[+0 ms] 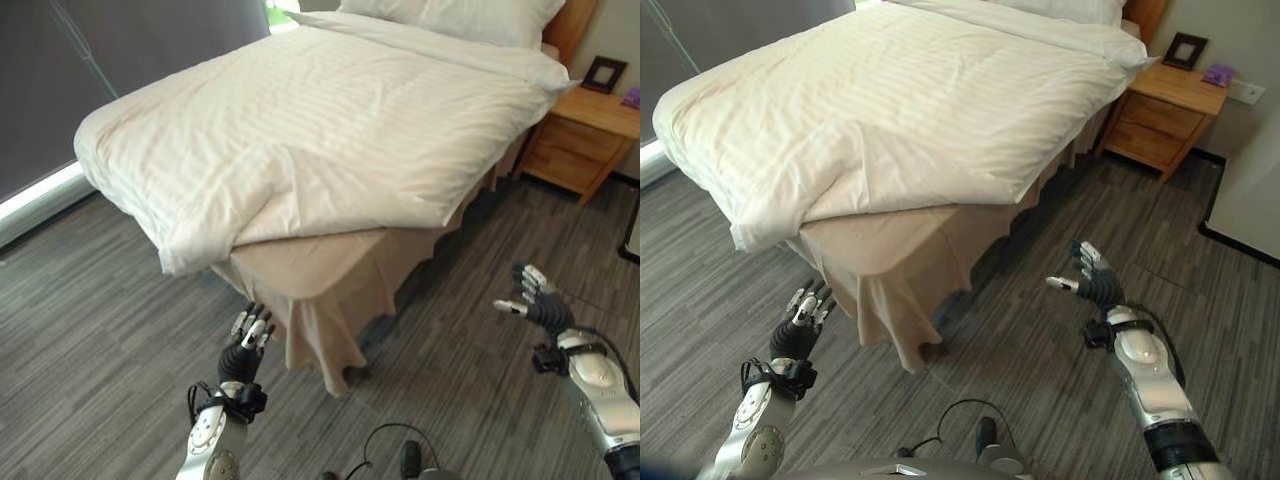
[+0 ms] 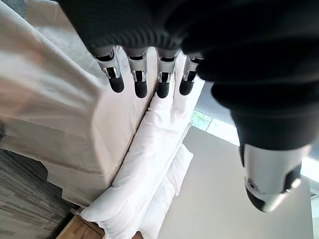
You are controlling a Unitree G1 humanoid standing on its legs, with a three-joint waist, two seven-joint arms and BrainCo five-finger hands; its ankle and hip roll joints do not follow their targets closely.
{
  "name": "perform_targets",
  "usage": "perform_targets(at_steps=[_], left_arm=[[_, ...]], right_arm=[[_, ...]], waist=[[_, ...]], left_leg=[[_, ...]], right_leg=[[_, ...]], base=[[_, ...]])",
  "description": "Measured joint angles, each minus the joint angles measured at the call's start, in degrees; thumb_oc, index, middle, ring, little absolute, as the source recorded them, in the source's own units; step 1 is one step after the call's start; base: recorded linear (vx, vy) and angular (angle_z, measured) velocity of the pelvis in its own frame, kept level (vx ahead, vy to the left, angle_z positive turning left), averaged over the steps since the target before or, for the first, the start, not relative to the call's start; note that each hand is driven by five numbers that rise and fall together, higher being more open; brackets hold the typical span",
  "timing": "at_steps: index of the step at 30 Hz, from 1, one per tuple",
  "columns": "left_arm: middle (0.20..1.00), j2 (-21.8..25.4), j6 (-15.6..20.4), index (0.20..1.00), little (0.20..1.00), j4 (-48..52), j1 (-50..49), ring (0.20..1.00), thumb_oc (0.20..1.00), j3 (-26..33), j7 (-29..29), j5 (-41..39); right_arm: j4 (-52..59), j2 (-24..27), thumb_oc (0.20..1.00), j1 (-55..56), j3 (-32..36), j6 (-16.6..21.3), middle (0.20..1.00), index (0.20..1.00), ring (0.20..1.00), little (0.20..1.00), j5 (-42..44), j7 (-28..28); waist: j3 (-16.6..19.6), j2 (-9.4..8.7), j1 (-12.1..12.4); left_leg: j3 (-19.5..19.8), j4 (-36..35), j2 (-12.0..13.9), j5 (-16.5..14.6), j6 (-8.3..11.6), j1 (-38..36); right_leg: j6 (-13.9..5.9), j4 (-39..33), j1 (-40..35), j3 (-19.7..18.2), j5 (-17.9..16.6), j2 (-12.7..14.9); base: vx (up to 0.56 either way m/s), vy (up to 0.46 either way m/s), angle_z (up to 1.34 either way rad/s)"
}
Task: Making the bed.
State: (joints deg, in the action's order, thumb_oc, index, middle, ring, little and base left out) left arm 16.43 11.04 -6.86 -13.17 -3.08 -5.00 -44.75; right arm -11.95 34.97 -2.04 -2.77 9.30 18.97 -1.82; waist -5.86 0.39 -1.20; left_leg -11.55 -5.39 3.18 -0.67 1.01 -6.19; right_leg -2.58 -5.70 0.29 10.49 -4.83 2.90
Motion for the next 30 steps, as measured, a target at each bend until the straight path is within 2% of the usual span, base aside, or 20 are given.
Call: perform_targets(at_steps=[6,9,10,12,13,14,15,16,17,18,19,20,21,22,23,24,26,27,28,30], left_arm=[[1.0,0.01,-0.01,1.0,1.0,-0.09,0.52,1.0,1.0,-0.03,0.05,0.05],[1.0,0.2,0.04,1.0,1.0,-0.7,2.96,1.0,1.0,0.15,0.23,0.05],[1.0,0.56,0.04,1.0,1.0,-0.85,4.19,1.0,1.0,0.09,0.21,0.05],[1.0,1.5,0.07,1.0,1.0,-0.97,8.48,1.0,1.0,0.04,0.23,0.05],[1.0,1.51,0.12,1.0,1.0,-1.13,8.82,1.0,1.0,0.07,0.28,0.05],[1.0,1.52,0.13,1.0,1.0,-1.9,9.01,1.0,1.0,-0.08,0.33,0.03],[1.0,1.44,0.17,1.0,1.0,-2.4,9.11,1.0,1.0,-0.08,0.52,0.01],[1.0,1.45,0.34,1.0,1.0,-3.41,9.66,1.0,1.0,0.1,1.0,0.02],[1.0,1.49,0.4,1.0,1.0,-3.71,9.72,1.0,1.0,0.1,1.27,0.02],[1.0,1.22,0.48,1.0,1.0,-4.61,9.77,1.0,1.0,-0.01,1.37,0.06],[1.0,0.8,0.46,1.0,1.0,-5.57,10.62,1.0,1.0,-0.1,1.47,0.07],[1.0,1.82,0.52,1.0,1.0,-5.11,9.28,1.0,1.0,0.75,1.91,0.07],[1.0,2.14,0.67,1.0,1.0,-5.58,9.12,1.0,1.0,1.09,2.24,0.07],[1.0,2.24,0.66,1.0,1.0,-5.87,9.15,1.0,1.0,1.06,2.29,0.07],[1.0,3.32,0.65,1.0,1.0,-5.96,9.3,1.0,1.0,1.15,2.3,0.31],[1.0,3.44,0.84,1.0,1.0,-6.93,8.68,1.0,1.0,1.45,2.33,0.9],[1.0,3.54,0.85,1.0,1.0,-7.75,8.77,1.0,1.0,1.79,2.54,0.89],[1.0,4.76,0.86,1.0,1.0,-7.56,9.48,1.0,1.0,2.85,2.48,1.12],[1.0,4.97,0.9,1.0,1.0,-7.5,9.7,1.0,1.0,2.97,2.5,1.13],[1.0,5.48,0.94,1.0,1.0,-6.3,8.64,1.0,1.0,3.0,2.38,1.15]], right_arm=[[0.87,-1.61,1.0,1.1,-0.29,0.02,1.0,1.0,1.0,1.0,0.07,-0.13],[2.15,-2.38,1.0,2.75,-0.33,0.02,1.0,1.0,1.0,1.0,0.13,-0.68],[2.17,-2.68,1.0,2.79,-0.26,0.21,1.0,1.0,1.0,1.0,0.42,-0.94],[2.39,-2.65,1.0,2.72,0.4,0.33,1.0,1.0,1.0,1.0,1.49,-1.32],[2.45,-2.49,1.0,2.35,0.57,0.38,1.0,1.0,1.0,1.0,1.78,-1.37],[2.3,-2.97,1.0,2.55,1.78,0.92,1.0,1.0,1.0,1.0,2.46,-1.21],[2.38,-2.8,1.0,3.09,2.5,1.14,1.0,1.0,1.0,1.0,2.5,-1.18],[2.48,-2.93,1.0,3.43,3.83,1.13,1.0,1.0,1.0,1.0,2.98,-1.02],[3.05,-3.01,1.0,3.49,4.32,1.15,1.0,1.0,1.0,1.0,3.85,-0.95],[3.28,-2.82,1.0,3.39,4.66,1.32,1.0,1.0,1.0,1.0,4.18,-0.92],[3.03,-1.9,1.0,3.46,5.76,1.18,1.0,1.0,1.0,1.0,4.17,-0.95],[3.13,-2.94,1.0,3.83,5.91,1.16,1.0,1.0,1.0,1.0,4.17,-0.98],[3.25,-4.04,1.0,4.03,6.83,1.36,1.0,1.0,1.0,1.0,4.19,-0.8],[3.29,-5.6,1.0,4.33,6.87,1.36,1.0,1.0,1.0,1.0,4.31,-0.48],[3.31,-8.19,1.0,3.68,6.32,1.29,1.0,1.0,1.0,1.0,4.92,-0.27],[3.82,-8.56,1.0,3.89,5.38,1.47,1.0,1.0,1.0,1.0,5.7,-0.06],[4.03,-8.54,1.0,4.21,4.32,1.16,1.0,1.0,1.0,1.0,5.88,0.1],[5.15,-9.13,1.0,4.82,3.08,1.17,1.0,1.0,1.0,1.0,5.8,-0.11],[5.29,-9.11,1.0,5.91,3.08,1.15,1.0,1.0,1.0,1.0,5.78,-0.23],[5.24,-8.87,1.0,8.26,3.88,1.03,1.0,1.0,1.0,1.0,5.8,0.02]], waist=[[-0.05,-0.38,-0.02],[-0.84,-1.84,0.22],[-1.59,-3.07,0.4],[-4.43,-6.19,1.23],[-5.21,-5.81,2.2],[-5.69,-5.31,2.34],[-5.94,-5.17,1.55],[-6.29,-4.84,1.21],[-6.31,-4.77,1.34],[-6.24,-3.84,1.58],[-6.73,-2.57,1.1],[-6.75,-4.42,2.17],[-6.72,-5.43,2.29],[-6.36,-6.13,2.21],[-5.57,-8.01,2.76],[-4.25,-6.72,2.63],[-3.5,-5.13,2.09],[-3.6,-3.64,0.34],[-3.68,-3.16,-0.31],[-3.21,-2.57,-0.84]], left_leg=[[1.05,-0.25,-0.08,0.04,-0.06,-0.09],[2.39,2.7,0.04,0.22,0.09,1.5],[3.32,7.9,0.04,-0.55,1.25,4.32],[6.96,26.4,0.26,-2.62,4.15,15.2],[9.2,32.56,0.95,-3.17,5.17,17.76],[9.91,33.54,2.76,-4.55,6.35,19.28],[9.56,29.37,4.49,-4.11,6.13,19.12],[6.14,21.04,6.54,-3.76,5.88,17.77],[5.13,16.08,6.56,-3.35,5.26,16.84],[4.93,11.37,6.84,-2.95,4.76,16.76],[5.5,6.14,7.31,1.13,7.53,14.77],[5.76,5.57,6.05,4.54,5.84,12.75],[4.5,8.66,4.75,4.83,4.69,13.36],[4.01,10.79,3.4,3.51,2.94,13.48],[1.03,16.26,-0.32,-0.93,-2.17,13.91],[-2.5,14.98,-2.37,-4.77,-3.63,11.28],[-3.21,13.59,-2.72,-4.8,-4.41,10.44],[-2.6,11.6,-3.4,-4.74,-5.91,8.67],[-1.64,10.81,-3.66,-4.8,-5.74,7.91],[-1.25,8.1,-4.79,-3.57,-5.61,5.77]], right_leg=[[-0.16,-0.01,-0.87,0.9,0.13,0.2],[-0.33,0.04,-1.18,1.89,0.28,0.22],[-0.27,0.05,-0.88,2.51,0.79,0.46],[1.55,1.49,0.51,3.43,1.04,1.91],[1.79,1.88,0.32,3.44,0.91,1.2],[2.1,1.48,-0.42,4.43,1.68,0.67],[2.01,1.89,-0.41,5.28,2.38,0.27],[1.82,1.54,0.3,5.53,2.55,0.13],[1.48,0.54,0.43,4.39,2.76,0.44],[0.05,0.07,0.17,3.75,3.62,0.19],[0.0,3.91,1.87,3.41,4.22,-0.02],[-0.49,4.07,1.15,1.68,3.06,1.23],[-1.46,3.68,0.44,1.27,3.67,3.08],[-2.14,3.94,0.09,1.07,4.13,4.44],[-5.04,8.51,2.41,-0.31,4.93,8.87],[-7.6,18.13,6.08,-1.82,4.72,12.14],[-7.42,24.43,9.99,-2.4,1.28,12.35],[-9.11,34.97,16.62,-5.43,-2.7,13.08],[-8.77,34.78,16.85,-6.61,-1.72,12.78],[-7.89,27.93,16.11,-6.36,-0.75,12.72]], base=[[0.0,-0.012,0.08],[-0.15,-0.108,0.24],[-0.11,-0.055,0.43],[0.02,0.053,0.31],[0.12,0.111,0.02],[0.14,0.082,0.08],[0.3,0.188,0.25],[0.31,0.196,0.1],[0.32,0.232,-0.09],[0.16,0.129,-0.17],[0.23,0.207,-0.31],[0.28,0.286,-0.37],[0.38,0.435,-0.43],[0.29,0.385,-0.48],[0.25,0.42,-0.77],[0.25,0.388,-0.84],[0.26,0.258,-0.33],[0.15,0.052,0.14],[0.23,-0.038,0.41],[0.26,-0.104,0.32]])
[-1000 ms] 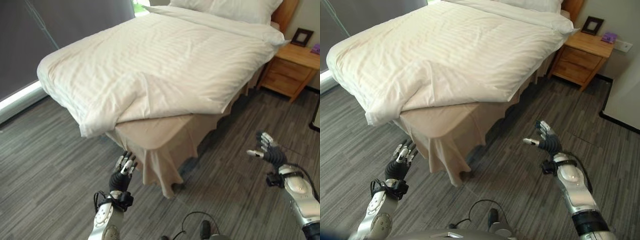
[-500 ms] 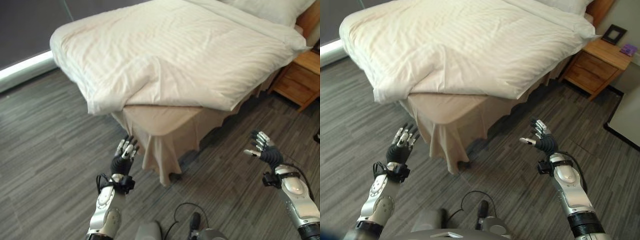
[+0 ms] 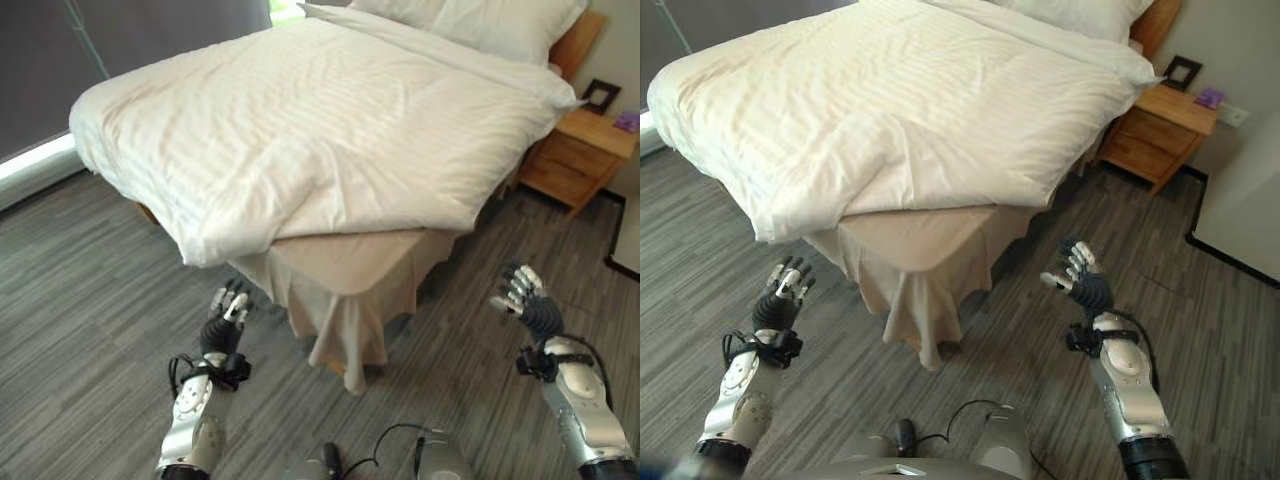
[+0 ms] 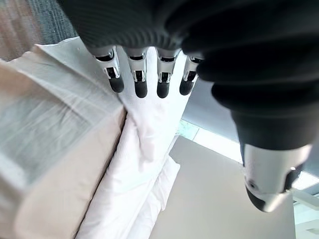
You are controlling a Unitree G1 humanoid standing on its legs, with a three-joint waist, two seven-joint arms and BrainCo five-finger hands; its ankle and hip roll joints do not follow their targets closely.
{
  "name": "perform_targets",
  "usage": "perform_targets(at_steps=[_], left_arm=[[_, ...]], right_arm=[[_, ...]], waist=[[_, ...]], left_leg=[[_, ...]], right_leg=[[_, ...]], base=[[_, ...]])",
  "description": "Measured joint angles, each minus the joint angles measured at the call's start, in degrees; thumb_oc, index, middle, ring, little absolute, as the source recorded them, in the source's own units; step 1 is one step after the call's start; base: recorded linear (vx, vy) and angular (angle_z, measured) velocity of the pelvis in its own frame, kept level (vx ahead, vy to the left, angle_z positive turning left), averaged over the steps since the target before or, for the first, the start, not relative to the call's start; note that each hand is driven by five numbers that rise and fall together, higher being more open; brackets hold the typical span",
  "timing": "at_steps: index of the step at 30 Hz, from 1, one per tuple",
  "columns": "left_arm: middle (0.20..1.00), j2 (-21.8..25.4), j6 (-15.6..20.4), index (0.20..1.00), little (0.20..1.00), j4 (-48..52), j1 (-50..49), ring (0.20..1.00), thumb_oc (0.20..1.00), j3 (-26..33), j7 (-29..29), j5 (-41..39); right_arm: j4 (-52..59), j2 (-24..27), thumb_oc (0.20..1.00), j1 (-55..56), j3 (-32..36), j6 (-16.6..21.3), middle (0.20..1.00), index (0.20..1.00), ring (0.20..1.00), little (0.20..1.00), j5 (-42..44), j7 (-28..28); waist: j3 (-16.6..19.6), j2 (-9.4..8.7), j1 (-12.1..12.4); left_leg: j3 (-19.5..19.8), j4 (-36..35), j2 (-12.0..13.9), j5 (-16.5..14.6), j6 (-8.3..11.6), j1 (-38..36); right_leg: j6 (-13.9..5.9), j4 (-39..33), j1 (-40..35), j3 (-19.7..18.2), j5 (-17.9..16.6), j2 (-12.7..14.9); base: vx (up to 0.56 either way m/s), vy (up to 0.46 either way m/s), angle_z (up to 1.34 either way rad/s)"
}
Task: Making the bed.
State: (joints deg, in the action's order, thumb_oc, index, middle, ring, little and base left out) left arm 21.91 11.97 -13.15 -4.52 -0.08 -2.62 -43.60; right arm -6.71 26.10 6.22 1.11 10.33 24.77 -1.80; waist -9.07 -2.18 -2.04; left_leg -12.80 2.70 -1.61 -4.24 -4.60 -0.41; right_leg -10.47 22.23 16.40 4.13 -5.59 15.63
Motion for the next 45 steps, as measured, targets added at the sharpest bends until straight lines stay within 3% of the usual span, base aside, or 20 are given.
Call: perform_targets(at_steps=[3,4,5,7,9,14,17,18,20,22,24,25,30,31,32,36,42,45], left_arm=[[1.0,0.15,-0.02,1.0,1.0,-0.69,-0.37,1.0,1.0,0.47,0.05,0.01],[1.0,0.16,-0.03,1.0,1.0,-1.08,-0.28,1.0,1.0,0.37,0.08,0.03],[1.0,0.14,-0.05,1.0,1.0,-1.07,-0.4,1.0,1.0,0.33,0.07,0.02],[1.0,-0.77,0.16,1.0,1.0,-0.56,-2.66,1.0,1.0,0.62,-0.01,0.0],[1.0,-2.46,0.06,1.0,1.0,-0.43,-3.32,1.0,1.0,0.37,-0.11,-0.03],[1.0,-3.5,0.01,1.0,1.0,0.06,-4.77,1.0,1.0,-0.74,-0.24,-0.31],[1.0,-3.11,-0.05,1.0,1.0,0.08,-4.93,1.0,1.0,-1.25,-0.33,-0.32],[1.0,-2.82,-0.14,1.0,1.0,0.08,-4.87,1.0,1.0,-1.36,-0.42,-0.3],[1.0,-2.82,-0.17,1.0,1.0,0.35,-5.25,1.0,1.0,-1.47,-0.67,-0.3],[1.0,-2.13,-0.18,1.0,1.0,1.93,-6.61,1.0,1.0,-1.29,-1.3,-0.41],[1.0,0.13,-0.29,1.0,1.0,2.46,-7.35,1.0,1.0,-1.31,-2.16,-0.61],[1.0,0.52,-0.53,1.0,1.0,2.9,-7.83,1.0,1.0,-1.36,-2.38,-0.76],[1.0,0.79,-1.13,1.0,1.0,3.84,-8.2,1.0,1.0,-3.93,-4.09,-1.32],[1.0,1.09,-1.29,1.0,1.0,3.75,-8.47,1.0,1.0,-5.44,-4.24,-3.02],[1.0,1.26,-1.52,1.0,1.0,4.14,-7.89,1.0,1.0,-7.15,-4.79,-3.14],[1.0,1.23,-1.45,1.0,1.0,5.1,-7.3,1.0,1.0,-7.79,-5.03,-3.62],[1.0,1.05,-1.56,1.0,1.0,4.72,-7.08,1.0,1.0,-7.35,-5.01,-3.61],[1.0,1.13,-1.68,1.0,1.0,4.51,-6.31,1.0,1.0,-7.45,-4.94,-3.62]], right_arm=[[-0.85,-0.03,1.0,0.43,1.88,0.0,1.0,1.0,1.0,1.0,-0.03,-0.01],[-1.31,0.26,1.0,0.46,2.06,-0.01,1.0,1.0,1.0,1.0,-0.03,0.02],[-1.62,0.32,1.0,0.79,2.45,-0.04,1.0,1.0,1.0,1.0,-0.05,-0.06],[-1.93,0.39,1.0,1.03,2.71,-0.21,1.0,1.0,1.0,1.0,-0.05,-0.17],[-3.25,1.43,1.0,0.57,2.97,-0.22,1.0,1.0,1.0,1.0,-0.05,-0.28],[-4.95,4.27,1.0,-2.34,2.98,-0.34,1.0,1.0,1.0,1.0,-0.04,-0.8],[-5.75,4.75,1.0,-3.48,2.56,-0.41,1.0,1.0,1.0,1.0,-0.11,-1.22],[-6.28,5.76,1.0,-4.13,1.79,-0.42,1.0,1.0,1.0,1.0,-0.59,-1.27],[-7.51,8.39,1.0,-4.5,1.02,-0.46,1.0,1.0,1.0,1.0,-1.99,-1.28],[-8.38,10.91,1.0,-4.91,0.6,-0.56,1.0,1.0,1.0,1.0,-2.77,-1.29],[-12.21,13.67,1.0,-7.17,-0.15,-0.85,1.0,1.0,1.0,1.0,-4.79,-1.17],[-14.88,15.12,1.0,-9.1,-0.78,-1.11,1.0,1.0,1.0,1.0,-5.29,-0.66],[-23.75,21.26,1.0,-21.15,-8.7,-1.66,1.0,1.0,1.0,1.0,-9.85,0.01],[-36.32,23.66,1.0,-36.55,-22.68,-2.31,1.0,1.0,1.0,1.0,-12.23,-0.1],[-40.5,25.94,1.0,-42.54,-26.77,-3.09,1.0,1.0,1.0,1.0,-13.73,-0.25],[-44.83,27.94,1.0,-58.4,-29.37,-3.8,1.0,1.0,1.0,1.0,-16.15,1.65],[-43.9,26.75,1.0,-61.6,-33.63,-3.98,1.0,1.0,1.0,1.0,-20.62,2.45],[-49.29,24.69,1.0,-65.46,-35.56,-4.31,1.0,1.0,1.0,1.0,-22.28,2.79]], waist=[[0.7,-0.49,-1.07],[0.65,-0.4,-1.46],[0.61,-0.28,-2.03],[1.14,-0.17,-1.35],[1.85,0.34,-0.73],[2.67,0.74,0.63],[3.38,-0.41,1.02],[3.45,-0.83,1.07],[3.48,-1.03,1.05],[3.53,-1.83,1.25],[3.45,-3.89,1.22],[3.44,-3.83,1.32],[3.52,-2.97,1.57],[3.43,-2.1,1.1],[3.26,-1.39,1.27],[2.4,-0.08,3.79],[1.96,0.11,4.37],[1.34,0.7,4.27]], left_leg=[[1.52,-2.41,-2.39,0.8,-1.12,-1.15],[2.36,-2.72,-2.73,0.8,-1.12,-1.7],[2.63,-2.7,-2.84,0.8,-1.11,-2.24],[2.48,-2.77,-2.89,0.77,-1.06,-4.29],[2.66,-3.25,-2.91,0.75,-1.04,-4.71],[4.12,-4.77,-3.44,0.76,-1.05,-4.69],[4.27,-5.43,-3.46,0.76,-1.05,-4.76],[4.23,-5.53,-3.27,0.76,-1.05,-4.73],[4.26,-5.61,-2.91,0.97,-0.72,-4.86],[4.1,-7.0,-2.83,1.1,0.43,-4.87],[3.98,-7.64,-2.95,1.92,1.61,-4.69],[4.15,-7.55,-1.48,2.41,2.27,-3.72],[4.15,-7.71,1.44,4.49,4.0,-1.54],[3.79,-7.57,1.9,4.94,4.49,-0.54],[3.92,-7.61,1.95,5.38,4.85,0.23],[3.83,-7.91,3.23,6.53,5.07,1.65],[4.04,-7.96,4.24,6.69,5.37,2.41],[4.04,-7.96,4.24,6.71,5.41,2.54]], right_leg=[[-0.01,-18.57,-4.75,0.94,-1.69,0.13],[0.65,-20.24,-5.35,-0.18,-2.58,-0.65],[0.04,-21.1,-7.01,-0.85,-3.01,-1.98],[1.73,-20.06,-9.6,1.72,-4.49,-5.06],[1.84,-21.57,-11.07,3.29,-4.43,-6.44],[2.21,-27.47,-15.81,3.35,-5.05,-5.53],[1.75,-28.22,-18.17,3.08,-7.07,-4.06],[0.51,-28.24,-18.33,2.7,-6.05,-4.09],[0.23,-28.22,-18.58,2.8,-4.73,-4.41],[0.64,-28.21,-18.54,2.83,-2.38,-4.51],[1.6,-28.09,-18.1,3.02,0.89,-4.43],[1.91,-28.21,-17.54,3.56,1.11,-5.72],[3.25,-28.23,-15.02,4.1,0.91,-8.56],[3.84,-28.25,-13.95,3.92,0.48,-9.02],[3.99,-28.24,-13.07,4.05,0.21,-9.06],[5.3,-28.24,-11.39,4.14,-0.81,-10.44],[5.54,-27.96,-10.76,4.59,-0.83,-11.38],[5.6,-27.99,-10.65,4.63,-0.87,-11.37]], base=[[0.17,-0.094,0.25],[0.14,-0.107,0.46],[0.08,-0.137,0.32],[0.1,-0.164,0.17],[0.06,-0.101,0.08],[0.05,-0.083,0.11],[0.04,-0.072,0.13],[0.03,-0.06,-0.02],[0.02,-0.056,-0.04],[0.0,-0.035,-0.07],[-0.01,-0.035,-0.03],[-0.02,-0.041,-0.03],[-0.05,-0.018,0.0],[-0.06,-0.02,-0.03],[-0.06,-0.019,-0.05],[-0.01,-0.02,0.0],[0.01,-0.028,0.01],[0.0,0.0,0.0]])
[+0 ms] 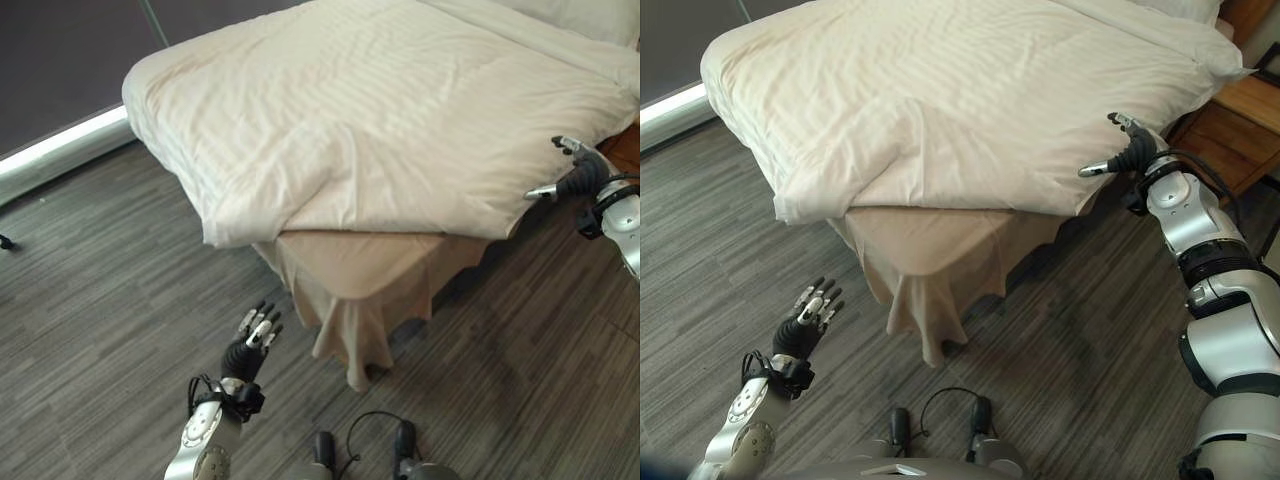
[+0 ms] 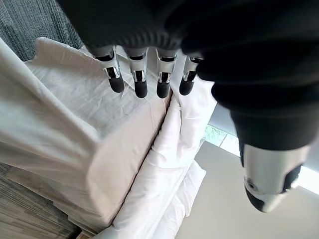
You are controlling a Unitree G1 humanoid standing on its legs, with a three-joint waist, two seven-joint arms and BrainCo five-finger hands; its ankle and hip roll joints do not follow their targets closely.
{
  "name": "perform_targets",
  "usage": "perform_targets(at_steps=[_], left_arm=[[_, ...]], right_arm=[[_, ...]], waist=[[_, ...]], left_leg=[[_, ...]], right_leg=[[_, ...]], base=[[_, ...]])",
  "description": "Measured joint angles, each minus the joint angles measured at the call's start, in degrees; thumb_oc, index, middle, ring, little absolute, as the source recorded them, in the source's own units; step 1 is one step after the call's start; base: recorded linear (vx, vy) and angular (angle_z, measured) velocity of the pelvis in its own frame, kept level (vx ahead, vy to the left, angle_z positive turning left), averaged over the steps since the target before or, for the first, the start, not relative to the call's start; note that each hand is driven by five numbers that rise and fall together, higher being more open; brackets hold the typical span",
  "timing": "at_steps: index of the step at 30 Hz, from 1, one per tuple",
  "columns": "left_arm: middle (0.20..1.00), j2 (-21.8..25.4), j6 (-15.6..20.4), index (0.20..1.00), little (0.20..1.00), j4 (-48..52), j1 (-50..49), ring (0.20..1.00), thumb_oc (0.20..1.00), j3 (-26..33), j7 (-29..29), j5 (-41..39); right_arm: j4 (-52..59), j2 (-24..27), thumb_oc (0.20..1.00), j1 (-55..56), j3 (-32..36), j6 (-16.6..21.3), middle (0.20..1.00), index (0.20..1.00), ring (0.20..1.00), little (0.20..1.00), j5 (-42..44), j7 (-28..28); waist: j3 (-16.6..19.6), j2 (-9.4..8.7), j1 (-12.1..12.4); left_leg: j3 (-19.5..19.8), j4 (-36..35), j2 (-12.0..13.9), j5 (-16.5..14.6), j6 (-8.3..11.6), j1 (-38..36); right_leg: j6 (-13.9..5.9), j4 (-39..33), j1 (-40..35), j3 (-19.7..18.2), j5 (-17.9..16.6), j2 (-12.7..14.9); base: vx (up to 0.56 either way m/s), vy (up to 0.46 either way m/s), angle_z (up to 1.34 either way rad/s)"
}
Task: Making the bed.
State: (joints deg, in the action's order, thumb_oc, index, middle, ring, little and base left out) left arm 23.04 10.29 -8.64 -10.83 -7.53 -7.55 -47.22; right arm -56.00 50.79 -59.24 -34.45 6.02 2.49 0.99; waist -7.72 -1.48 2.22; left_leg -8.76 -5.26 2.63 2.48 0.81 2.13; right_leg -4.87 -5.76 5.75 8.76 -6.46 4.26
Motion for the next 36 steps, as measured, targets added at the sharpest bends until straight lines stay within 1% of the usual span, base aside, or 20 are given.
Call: perform_targets(at_steps=[2,6,8,9,10,11,12,13,14,16,17,19,20,22,25,27,28,30,33,36], left_arm=[[1.0,-0.01,-0.01,1.0,1.0,0.0,0.91,1.0,1.0,0.03,0.17,0.0],[1.0,-0.37,-0.11,1.0,1.0,-0.09,1.01,1.0,1.0,-0.05,0.55,0.0],[1.0,-0.36,-0.4,1.0,1.0,-0.09,1.0,1.0,1.0,0.02,0.57,0.0],[1.0,-1.38,-0.5,1.0,1.0,-1.35,3.52,1.0,1.0,1.3,2.8,2.19],[1.0,-2.96,-0.17,1.0,1.0,-3.55,6.16,1.0,1.0,4.45,5.07,3.21],[1.0,-2.99,0.37,1.0,1.0,-4.68,6.82,1.0,1.0,7.53,6.72,3.24],[1.0,-1.9,1.18,1.0,1.0,-4.77,5.85,1.0,1.0,12.59,7.54,3.41],[1.0,-1.15,1.9,1.0,1.0,-5.08,5.16,1.0,1.0,15.32,7.8,3.41],[1.0,-0.14,2.41,1.0,1.0,-6.27,4.13,1.0,1.0,17.86,8.56,3.38],[1.0,-0.5,2.35,1.0,1.0,-6.3,3.97,1.0,1.0,17.09,8.79,3.32],[1.0,-0.65,2.32,1.0,1.0,-6.17,4.27,1.0,1.0,14.69,8.51,3.32],[1.0,-1.43,2.01,1.0,1.0,-6.03,3.93,1.0,1.0,12.58,8.0,3.33],[1.0,-3.51,1.37,1.0,1.0,-6.12,2.86,1.0,1.0,11.97,7.34,3.29],[1.0,-4.32,0.98,1.0,1.0,-6.16,1.98,1.0,1.0,11.2,6.87,3.2],[1.0,-3.87,0.75,1.0,1.0,-6.12,0.48,1.0,1.0,11.71,6.73,2.9],[1.0,-3.29,0.76,1.0,1.0,-6.02,-0.2,1.0,1.0,11.96,6.76,2.9],[1.0,-2.32,0.77,1.0,1.0,-5.44,-0.69,1.0,1.0,11.96,6.75,2.9],[1.0,-1.38,0.79,1.0,1.0,-5.8,-0.58,1.0,1.0,12.29,6.77,2.88],[1.0,-0.73,0.9,1.0,1.0,-5.81,-0.94,1.0,1.0,12.2,6.74,2.59],[1.0,-0.13,0.82,1.0,1.0,-5.86,-0.62,1.0,1.0,12.16,6.74,2.34]], right_arm=[[-3.39,-2.44,1.0,-2.96,0.29,-0.84,1.0,1.0,1.0,1.0,0.05,1.76],[-0.87,-4.12,1.0,-3.06,0.54,-0.7,1.0,1.0,1.0,1.0,1.78,2.19],[-0.44,-4.46,1.0,-3.06,0.35,-0.71,1.0,1.0,1.0,1.0,3.15,2.05],[9.1,-4.89,1.0,9.69,21.53,0.12,1.0,1.0,1.0,1.0,9.94,0.7],[18.68,-6.8,1.0,24.38,37.09,2.66,1.0,1.0,1.0,1.0,15.67,0.92],[21.02,-6.96,1.0,32.66,41.08,2.63,1.0,1.0,1.0,1.0,17.53,0.84],[20.67,-6.38,1.0,40.24,43.38,0.68,1.0,1.0,1.0,1.0,18.55,0.67],[20.28,-6.25,1.0,42.76,44.25,0.26,1.0,1.0,1.0,1.0,18.89,0.72],[18.15,-6.22,1.0,45.85,45.46,0.07,1.0,1.0,1.0,1.0,18.91,1.12],[12.23,-4.69,1.0,45.36,42.35,-0.95,1.0,1.0,1.0,1.0,18.77,1.18],[9.24,-3.62,1.0,44.37,40.33,-1.82,1.0,1.0,1.0,1.0,18.69,1.1],[7.83,-3.36,1.0,42.5,39.34,-1.93,1.0,1.0,1.0,1.0,18.39,1.12],[2.29,-2.16,1.0,35.03,32.53,-2.45,1.0,1.0,1.0,1.0,17.58,1.15],[-0.18,-1.99,1.0,29.61,30.17,-2.62,1.0,1.0,1.0,1.0,17.48,1.25],[-3.63,-0.8,1.0,17.71,23.16,-2.47,1.0,1.0,1.0,1.0,14.93,2.0],[-6.07,-0.39,1.0,11.68,19.72,-2.4,1.0,1.0,1.0,1.0,13.15,2.2],[-9.72,-0.29,1.0,5.61,16.05,-2.42,1.0,1.0,1.0,1.0,12.67,2.61],[-12.62,-0.13,1.0,-2.17,12.12,-2.57,1.0,1.0,1.0,1.0,10.97,3.35],[-14.94,-0.42,1.0,-8.07,10.09,-2.35,1.0,1.0,1.0,1.0,10.97,3.91],[-16.2,-0.62,1.0,-14.81,7.3,-2.25,1.0,1.0,1.0,1.0,10.97,4.44]], waist=[[-0.15,0.23,-0.22],[-0.23,0.27,0.01],[-1.11,-0.25,-0.28],[-2.26,-0.87,0.67],[-2.98,-1.22,1.77],[-3.07,-1.42,1.9],[-3.4,-2.17,2.03],[-3.81,-2.4,2.16],[-4.53,-2.31,0.51],[-4.6,-2.26,-0.27],[-4.54,-2.24,-0.39],[-4.58,-2.25,-0.31],[-4.6,-2.27,-0.58],[-4.58,-2.28,-0.07],[-4.42,-2.5,2.17],[-4.45,-2.56,4.18],[-4.54,-2.73,5.45],[-4.67,-2.92,6.65],[-5.04,-3.35,8.93],[-7.45,-3.99,9.41]], left_leg=[[0.25,0.0,0.09,0.01,0.26,0.6],[0.3,0.0,0.41,0.11,0.43,0.92],[0.31,-0.01,0.44,0.11,0.43,0.7],[0.65,0.36,0.45,0.38,0.88,-0.66],[2.26,0.37,0.62,0.31,0.97,-2.73],[3.11,0.18,0.88,0.18,1.15,-4.48],[2.75,0.07,0.87,-0.66,1.71,-6.24],[2.58,0.06,0.65,-0.93,1.8,-6.41],[2.72,0.23,0.64,-1.54,2.02,-6.26],[3.01,0.55,0.67,-1.61,2.08,-5.59],[3.2,0.73,0.75,-1.55,2.04,-5.36],[3.23,1.49,1.0,-1.54,2.01,-4.52],[3.33,1.68,1.06,-1.49,1.97,-4.24],[4.28,1.6,1.18,-1.3,2.02,-4.03],[5.05,2.49,1.24,-0.29,1.87,-1.81],[5.84,2.61,1.11,-0.05,1.89,-0.3],[6.4,3.22,1.03,0.1,1.92,1.58],[7.19,4.48,0.79,0.42,1.95,4.86],[8.25,5.21,0.55,0.45,1.93,7.21],[9.12,6.78,0.48,0.63,2.01,10.93]], right_leg=[[0.3,-0.2,0.52,0.19,0.15,-0.08],[0.51,0.04,0.8,0.34,0.11,-0.46],[0.56,0.04,0.58,0.35,0.08,-0.49],[1.34,0.08,-1.38,0.49,0.01,-0.54],[2.06,0.08,-4.42,0.74,0.6,-0.68],[1.7,0.07,-6.46,0.75,0.92,-0.84],[0.71,-0.26,-8.34,-0.07,2.62,-0.55],[1.17,-0.24,-8.74,-0.33,3.65,-0.37],[1.08,-0.18,-8.74,-0.04,3.6,-0.33],[1.09,0.03,-8.58,0.34,3.52,-0.24],[1.14,-0.02,-8.38,0.53,3.5,-0.28],[1.31,-0.2,-7.99,0.91,3.5,-0.37],[1.07,-0.15,-7.82,1.67,2.9,-0.37],[1.1,-0.2,-7.96,2.55,2.89,-0.45],[2.19,0.03,-6.18,3.44,1.87,-0.55],[2.38,0.05,-5.03,3.98,1.59,-0.52],[2.35,0.06,-3.76,4.57,1.28,-0.44],[2.52,0.06,-1.39,5.2,0.72,-0.27],[2.55,0.03,0.14,6.14,0.7,-0.03],[2.61,0.04,2.75,6.6,0.17,-0.02]], base=[[0.02,-0.021,0.05],[0.03,-0.008,0.01],[0.01,-0.027,0.07],[0.04,-0.106,0.51],[0.04,-0.141,0.72],[0.03,-0.111,0.56],[0.01,-0.087,0.08],[0.0,-0.074,-0.13],[-0.02,-0.058,-0.08],[-0.01,-0.027,0.04],[-0.01,0.003,0.08],[-0.01,0.002,0.03],[-0.01,0.009,0.04],[-0.02,0.016,0.2],[-0.07,0.028,0.16],[-0.11,0.022,0.18],[-0.11,0.028,0.2],[-0.08,0.02,0.25],[-0.07,0.015,0.22],[-0.04,0.011,0.09]])
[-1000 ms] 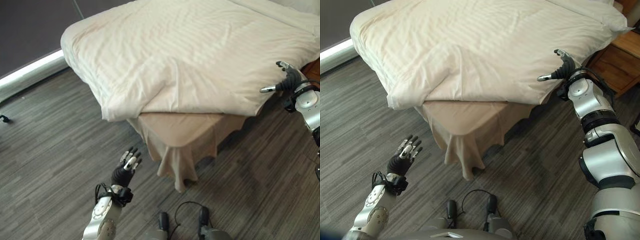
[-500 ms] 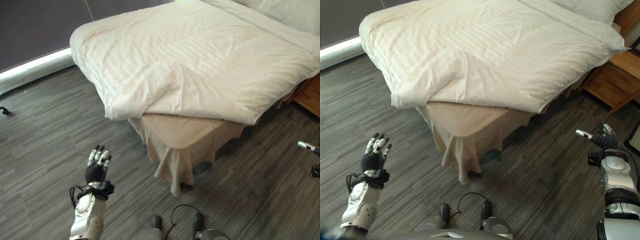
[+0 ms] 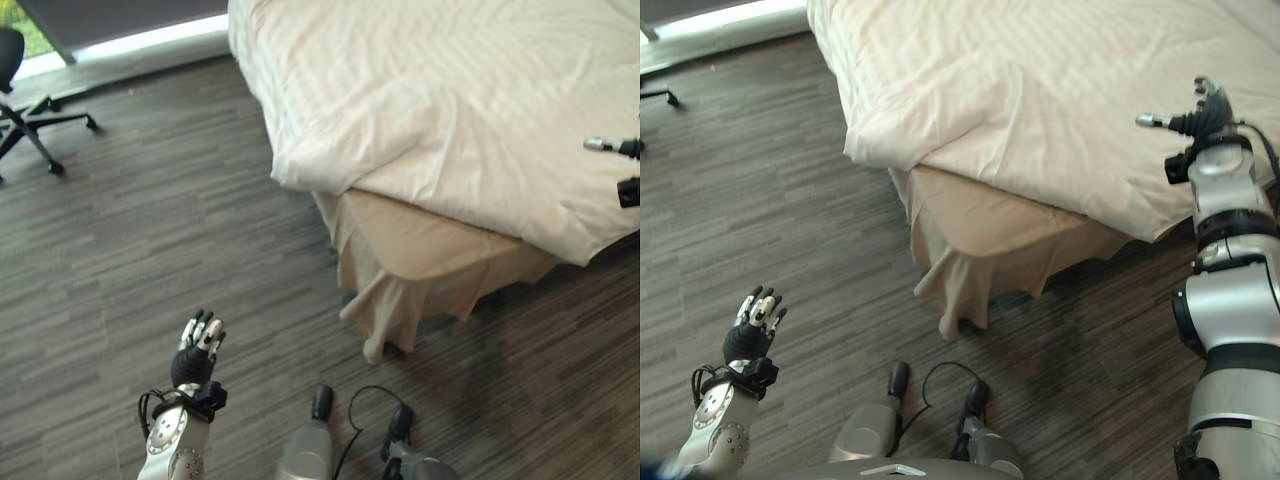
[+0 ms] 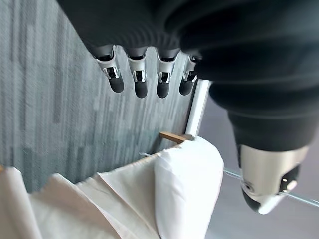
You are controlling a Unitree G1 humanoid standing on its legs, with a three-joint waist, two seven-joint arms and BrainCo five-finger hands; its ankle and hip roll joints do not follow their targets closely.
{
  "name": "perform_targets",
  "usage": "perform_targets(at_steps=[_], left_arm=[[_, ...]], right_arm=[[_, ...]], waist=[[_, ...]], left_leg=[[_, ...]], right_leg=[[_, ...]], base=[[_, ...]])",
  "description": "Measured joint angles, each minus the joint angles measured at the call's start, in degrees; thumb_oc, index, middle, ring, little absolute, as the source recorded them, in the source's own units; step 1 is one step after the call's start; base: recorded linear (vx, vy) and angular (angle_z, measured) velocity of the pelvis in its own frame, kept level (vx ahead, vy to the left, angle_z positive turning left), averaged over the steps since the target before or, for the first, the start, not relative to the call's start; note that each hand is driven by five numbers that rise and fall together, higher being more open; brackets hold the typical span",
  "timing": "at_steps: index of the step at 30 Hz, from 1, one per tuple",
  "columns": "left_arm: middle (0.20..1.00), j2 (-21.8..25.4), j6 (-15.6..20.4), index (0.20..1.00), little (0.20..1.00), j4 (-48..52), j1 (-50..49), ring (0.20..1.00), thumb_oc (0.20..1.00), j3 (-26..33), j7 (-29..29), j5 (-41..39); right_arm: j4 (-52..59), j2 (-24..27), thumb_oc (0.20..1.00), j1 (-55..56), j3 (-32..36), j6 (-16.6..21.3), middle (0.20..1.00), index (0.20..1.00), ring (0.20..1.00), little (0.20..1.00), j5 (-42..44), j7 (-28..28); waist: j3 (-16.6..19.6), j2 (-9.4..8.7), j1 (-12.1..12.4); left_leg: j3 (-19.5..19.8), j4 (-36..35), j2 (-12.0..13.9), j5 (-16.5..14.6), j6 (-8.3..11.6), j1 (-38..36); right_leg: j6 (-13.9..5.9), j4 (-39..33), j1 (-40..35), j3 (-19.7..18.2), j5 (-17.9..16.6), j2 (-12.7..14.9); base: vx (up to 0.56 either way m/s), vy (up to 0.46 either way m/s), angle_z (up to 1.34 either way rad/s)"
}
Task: Making the bed.
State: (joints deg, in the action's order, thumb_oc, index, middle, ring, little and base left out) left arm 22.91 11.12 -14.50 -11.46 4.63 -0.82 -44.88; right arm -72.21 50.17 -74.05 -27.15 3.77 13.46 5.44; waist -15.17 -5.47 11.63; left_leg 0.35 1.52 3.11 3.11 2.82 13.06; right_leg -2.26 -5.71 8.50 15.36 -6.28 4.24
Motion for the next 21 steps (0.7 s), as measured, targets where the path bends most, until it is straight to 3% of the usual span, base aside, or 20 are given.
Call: perform_targets(at_steps=[3,4,7,9,13,21], left_arm=[[1.0,0.2,0.14,1.0,1.0,-0.01,0.34,1.0,1.0,-2.09,-0.03,-0.01],[1.0,0.14,-0.06,1.0,1.0,0.06,2.18,1.0,1.0,-3.73,-0.09,-0.01],[1.0,0.14,0.09,1.0,1.0,0.5,3.36,1.0,1.0,-4.86,-0.14,-0.01],[1.0,0.03,0.07,1.0,1.0,0.46,3.59,1.0,1.0,-5.04,0.1,-0.01],[1.0,-0.31,0.47,1.0,1.0,0.34,5.53,1.0,1.0,-5.88,0.59,-0.03],[1.0,-0.29,2.54,1.0,1.0,2.39,10.97,1.0,1.0,-10.68,2.34,-0.08]], right_arm=[[-1.92,-2.06,1.0,-6.28,-5.36,-0.76,1.0,1.0,1.0,1.0,-0.05,0.77],[-2.56,-1.9,1.0,-10.22,-7.06,-0.53,1.0,1.0,1.0,1.0,-0.12,0.83],[-6.46,-1.57,1.0,-14.91,-7.86,-0.74,1.0,1.0,1.0,1.0,-0.11,1.79],[-7.35,-0.99,1.0,-17.69,-9.7,-0.74,1.0,1.0,1.0,1.0,-0.17,1.99],[-7.28,0.29,1.0,-18.82,-10.35,-0.96,1.0,1.0,1.0,1.0,-0.08,2.48],[-6.31,0.74,1.0,-22.54,-12.66,-0.5,1.0,1.0,1.0,1.0,0.02,5.91]], waist=[[-2.5,-0.11,0.9],[-4.9,0.57,1.17],[-7.95,1.13,3.24],[-9.18,1.76,3.28],[-9.74,2.53,4.76],[-9.87,2.48,3.83]], left_leg=[[0.36,1.08,-0.01,0.07,0.18,3.78],[1.0,1.99,-0.05,0.65,0.09,6.2],[2.14,1.84,-0.11,1.62,0.29,10.32],[2.88,1.68,-0.38,2.29,0.29,12.68],[3.67,1.4,-0.66,2.74,0.24,15.23],[3.63,1.82,-0.77,3.43,0.29,21.86]], right_leg=[[-0.03,-0.03,2.91,0.36,-0.13,0.05],[0.38,0.02,4.6,1.19,-0.94,0.0],[0.76,0.01,8.27,2.26,-1.66,-0.12],[0.85,0.02,10.42,2.92,-1.99,-0.02],[1.1,0.03,12.66,2.96,-2.22,0.19],[1.0,0.03,19.22,2.62,-2.73,0.3]], base=[[-0.06,0.0,0.07],[-0.09,0.004,0.18],[-0.07,0.008,0.22],[-0.03,0.013,0.19],[-0.02,0.004,0.1],[-0.04,-0.004,-0.01]])
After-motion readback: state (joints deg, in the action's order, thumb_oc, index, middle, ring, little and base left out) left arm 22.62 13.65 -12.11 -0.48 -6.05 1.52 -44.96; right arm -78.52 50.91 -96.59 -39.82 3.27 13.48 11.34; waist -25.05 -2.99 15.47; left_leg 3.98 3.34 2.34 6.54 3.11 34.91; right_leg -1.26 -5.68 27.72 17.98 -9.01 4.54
